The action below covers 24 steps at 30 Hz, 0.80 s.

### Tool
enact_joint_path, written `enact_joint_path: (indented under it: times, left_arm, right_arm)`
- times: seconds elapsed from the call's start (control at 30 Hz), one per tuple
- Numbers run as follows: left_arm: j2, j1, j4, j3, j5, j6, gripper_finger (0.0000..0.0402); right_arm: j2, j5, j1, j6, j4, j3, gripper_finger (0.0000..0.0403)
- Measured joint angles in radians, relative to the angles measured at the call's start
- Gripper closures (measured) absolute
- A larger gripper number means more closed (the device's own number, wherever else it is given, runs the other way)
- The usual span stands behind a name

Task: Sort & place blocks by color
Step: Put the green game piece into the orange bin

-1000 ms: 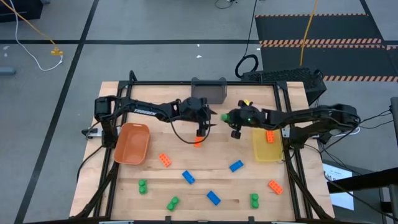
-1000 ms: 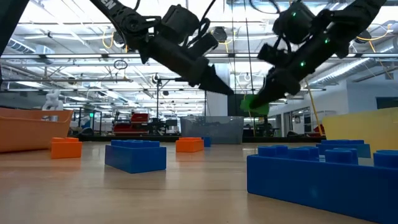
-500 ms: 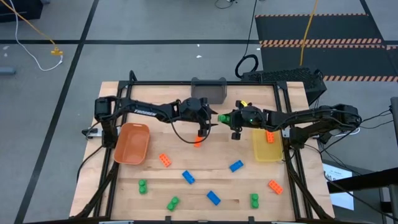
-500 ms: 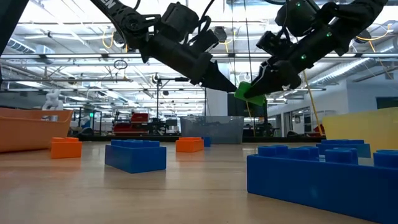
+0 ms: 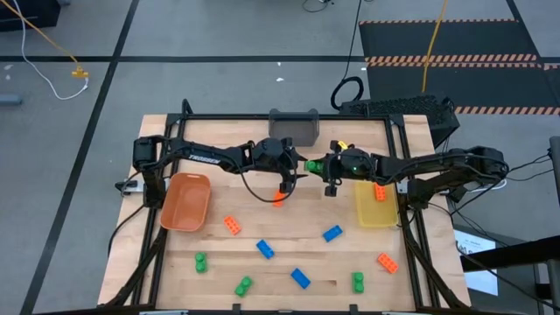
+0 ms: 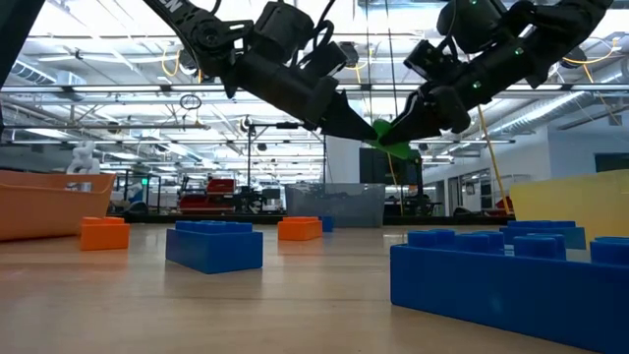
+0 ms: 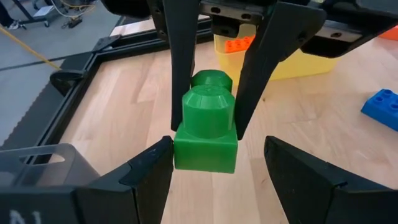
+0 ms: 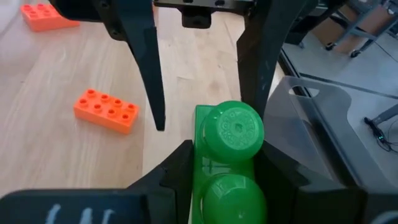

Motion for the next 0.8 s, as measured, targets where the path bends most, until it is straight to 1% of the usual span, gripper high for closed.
enact_joint_path:
  times: [0.13, 0.23, 0.3, 0.47, 0.57, 0.67, 0.8]
  left_arm:
    - [0.0, 0.0, 0.018, 0.0, 0.0, -0.02, 0.0156]
    - [0.0, 0.0, 0.019, 0.0, 0.0, -0.029, 0.0177]
    - [0.001, 0.0, 0.021, 0.0, 0.0, -0.044, 0.0206]
    - [0.001, -0.005, 0.024, 0.001, -0.003, -0.046, 0.0298]
    - [0.0, -0.009, 0.019, 0.001, -0.005, -0.044, 0.0334]
    - [0.0, -0.009, 0.017, 0.001, -0.004, -0.041, 0.0346]
    - [0.0, -0.01, 0.015, 0.001, -0.002, -0.04, 0.0344]
  right_arm:
    - [0.013, 0.0, 0.0, 0.001, -0.006, -0.001, 0.0286]
    - [0.023, 0.0, 0.0, 0.002, 0.004, 0.0, 0.0286]
    - [0.027, 0.0, 0.0, 0.002, 0.0, -0.001, 0.0286]
    - [0.026, -0.004, 0.0, 0.002, 0.017, -0.002, 0.0286]
    - [0.026, -0.004, 0.0, 0.002, 0.02, -0.003, 0.0286]
    - [0.026, 0.0, 0.0, 0.002, 0.02, -0.003, 0.0286]
    - [0.026, 0.0, 0.0, 0.002, 0.02, -0.003, 0.0286]
